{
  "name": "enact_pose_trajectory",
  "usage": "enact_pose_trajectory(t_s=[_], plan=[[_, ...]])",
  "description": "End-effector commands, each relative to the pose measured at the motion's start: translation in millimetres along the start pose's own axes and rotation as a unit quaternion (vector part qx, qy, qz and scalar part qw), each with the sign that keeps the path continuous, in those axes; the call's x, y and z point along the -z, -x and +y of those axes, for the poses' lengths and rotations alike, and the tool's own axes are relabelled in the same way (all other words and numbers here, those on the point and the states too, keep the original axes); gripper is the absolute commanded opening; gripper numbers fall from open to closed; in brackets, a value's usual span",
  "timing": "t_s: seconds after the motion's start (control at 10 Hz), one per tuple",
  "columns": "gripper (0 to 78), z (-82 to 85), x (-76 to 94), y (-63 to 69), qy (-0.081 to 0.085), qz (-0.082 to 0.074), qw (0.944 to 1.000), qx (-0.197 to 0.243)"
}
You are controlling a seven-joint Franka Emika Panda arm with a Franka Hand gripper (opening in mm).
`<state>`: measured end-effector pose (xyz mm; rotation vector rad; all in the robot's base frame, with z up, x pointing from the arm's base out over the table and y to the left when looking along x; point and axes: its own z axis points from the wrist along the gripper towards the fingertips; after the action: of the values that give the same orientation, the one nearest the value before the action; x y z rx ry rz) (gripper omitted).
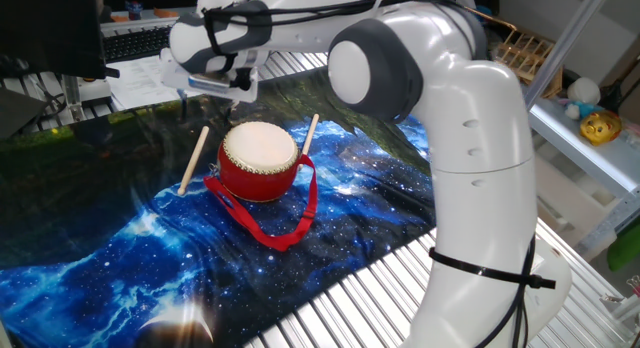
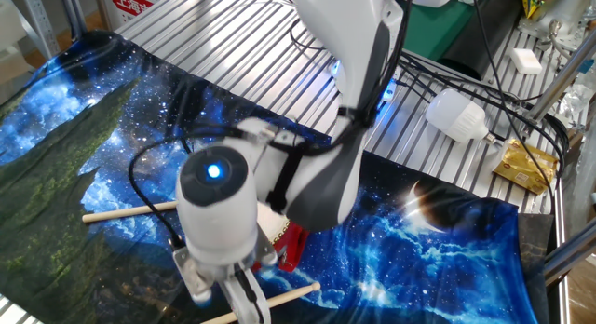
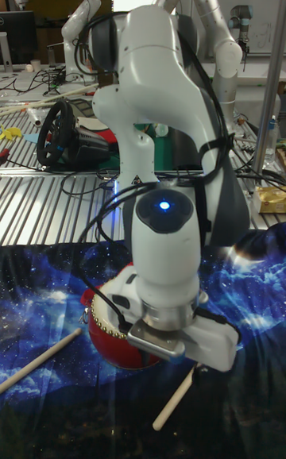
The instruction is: Play the drum
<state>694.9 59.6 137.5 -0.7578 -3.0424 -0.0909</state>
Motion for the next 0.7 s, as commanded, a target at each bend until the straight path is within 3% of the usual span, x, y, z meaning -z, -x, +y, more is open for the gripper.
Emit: enact_pose_trajectory(t_s=[0.1, 0.7], plan=[[77.5, -16.8, 21.3, -3.9, -0.007, 0.009, 0.9995, 0.029], [77.5, -20.7, 28.8, -2.6, -0.007, 0.012, 0.9987, 0.049]])
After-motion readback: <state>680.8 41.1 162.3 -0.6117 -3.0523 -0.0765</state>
